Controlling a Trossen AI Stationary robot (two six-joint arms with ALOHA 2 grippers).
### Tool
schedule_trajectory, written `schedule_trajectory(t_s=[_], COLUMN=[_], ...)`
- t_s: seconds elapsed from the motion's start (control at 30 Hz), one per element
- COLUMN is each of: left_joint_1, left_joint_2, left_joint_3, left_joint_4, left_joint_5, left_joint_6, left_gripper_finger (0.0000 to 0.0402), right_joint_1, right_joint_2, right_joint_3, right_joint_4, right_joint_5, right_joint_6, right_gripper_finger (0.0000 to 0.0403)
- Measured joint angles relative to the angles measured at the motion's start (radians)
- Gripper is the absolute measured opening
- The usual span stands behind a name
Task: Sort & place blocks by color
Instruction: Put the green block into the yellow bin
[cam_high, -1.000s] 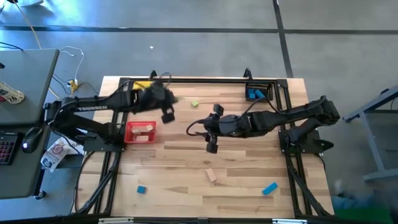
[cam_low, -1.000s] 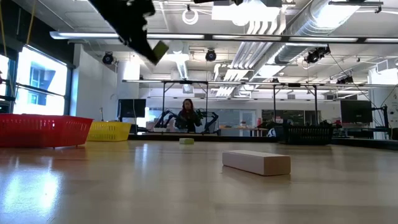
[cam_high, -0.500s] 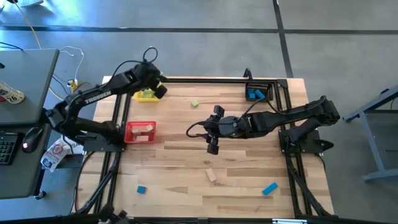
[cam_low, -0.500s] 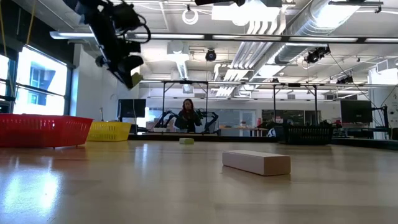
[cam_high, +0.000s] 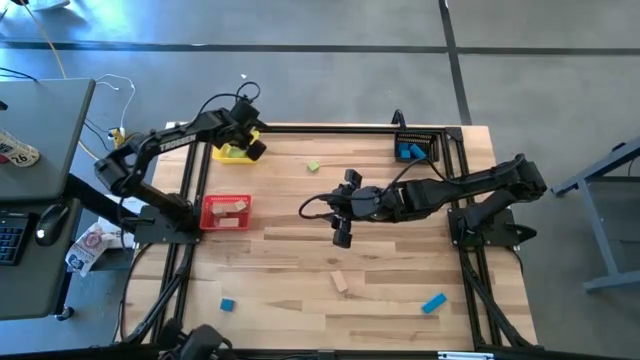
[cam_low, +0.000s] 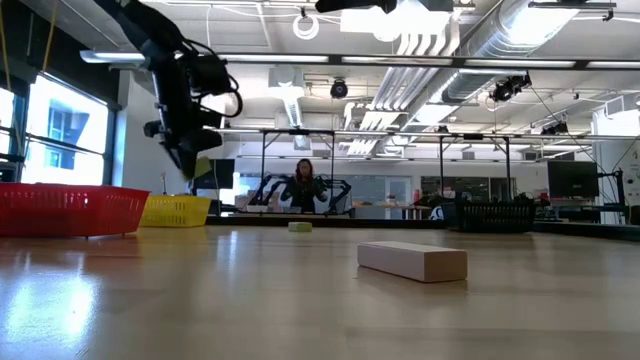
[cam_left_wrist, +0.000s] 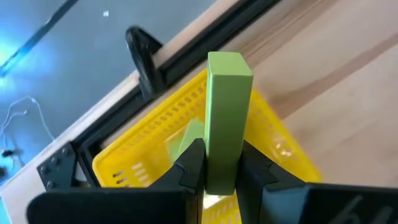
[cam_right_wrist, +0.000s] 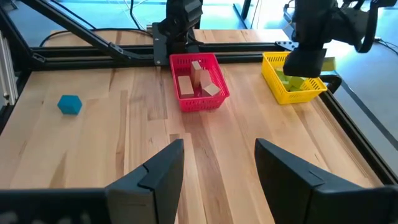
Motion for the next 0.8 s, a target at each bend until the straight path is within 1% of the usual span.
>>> schedule_trajectory(t_s=[0.17,0.43,0.53,0.67,0.8], left_joint_1=[0.016,0.015,0.015,0.015,0.015], left_joint_2=[0.021,0.042,0.042,0.042,0.042], left_joint_3=[0.0,0.0,0.0,0.0,0.0], left_joint_4=[-0.048,-0.103,-0.108,-0.138,-0.14], left_joint_5=[-0.001,0.002,-0.013,-0.064,-0.068], left_joint_6=[-0.016,-0.018,-0.05,-0.08,-0.087], left_gripper_finger=[0.0039,0.0067,0.0077,0.009,0.0106], right_joint_1=[0.0,0.0,0.0,0.0,0.0], right_joint_2=[0.0,0.0,0.0,0.0,0.0], right_joint_3=[0.0,0.0,0.0,0.0,0.0], right_joint_4=[-0.001,-0.018,-0.02,-0.02,-0.02], right_joint_5=[0.0,0.0,0.0,0.0,0.0], right_joint_6=[0.001,0.018,0.019,0.019,0.019], right_gripper_finger=[0.0184,0.0184,0.0184,0.0184,0.0184])
